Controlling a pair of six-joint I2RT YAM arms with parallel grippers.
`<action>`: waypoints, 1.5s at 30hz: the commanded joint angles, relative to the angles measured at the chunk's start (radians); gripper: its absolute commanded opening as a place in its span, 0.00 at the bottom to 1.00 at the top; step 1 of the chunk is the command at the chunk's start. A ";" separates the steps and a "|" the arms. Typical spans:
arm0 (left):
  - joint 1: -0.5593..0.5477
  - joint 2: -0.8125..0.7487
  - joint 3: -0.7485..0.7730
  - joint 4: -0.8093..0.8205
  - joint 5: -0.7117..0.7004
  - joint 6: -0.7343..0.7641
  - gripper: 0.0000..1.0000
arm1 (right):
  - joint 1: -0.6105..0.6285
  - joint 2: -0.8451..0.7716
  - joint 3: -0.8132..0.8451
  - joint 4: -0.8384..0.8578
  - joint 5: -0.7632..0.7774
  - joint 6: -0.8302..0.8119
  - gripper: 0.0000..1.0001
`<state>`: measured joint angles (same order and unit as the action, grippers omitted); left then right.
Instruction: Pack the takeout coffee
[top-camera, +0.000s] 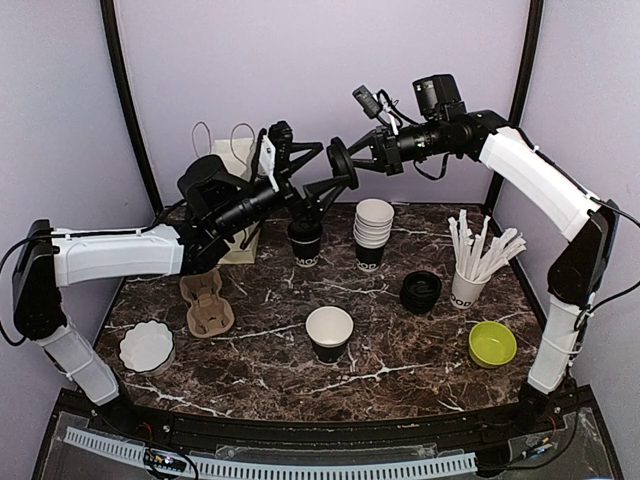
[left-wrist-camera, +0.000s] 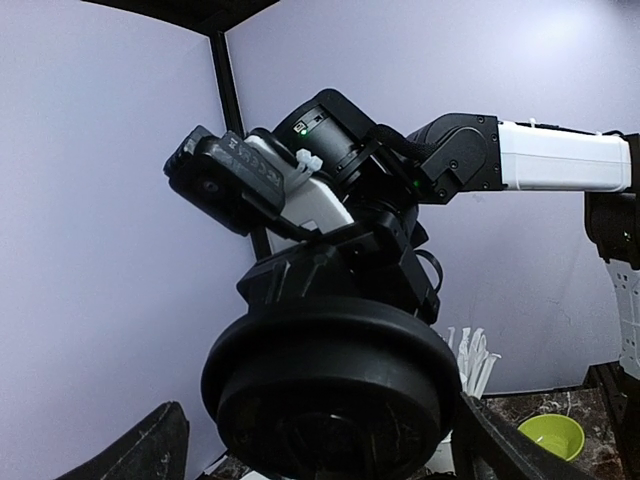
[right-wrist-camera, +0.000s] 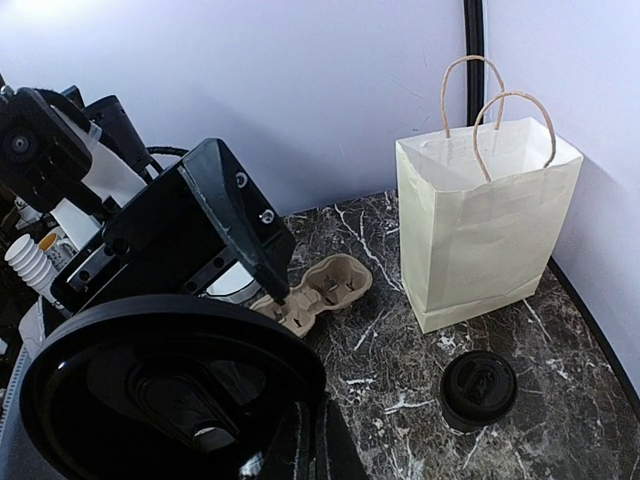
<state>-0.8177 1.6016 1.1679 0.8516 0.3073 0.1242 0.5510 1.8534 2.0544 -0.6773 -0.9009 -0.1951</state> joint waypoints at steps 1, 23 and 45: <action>-0.006 0.010 0.035 0.030 0.009 -0.021 0.91 | -0.004 -0.027 -0.008 0.038 -0.016 0.017 0.00; -0.004 -0.032 0.017 -0.065 0.024 -0.029 0.68 | -0.010 -0.009 -0.004 0.009 0.045 0.015 0.20; -0.027 -0.294 0.118 -1.354 0.038 -0.031 0.65 | -0.076 -0.218 -0.555 -0.040 0.088 -0.047 0.47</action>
<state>-0.8280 1.3041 1.2541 -0.2588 0.3340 0.1234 0.4706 1.6444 1.5028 -0.6952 -0.7918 -0.2070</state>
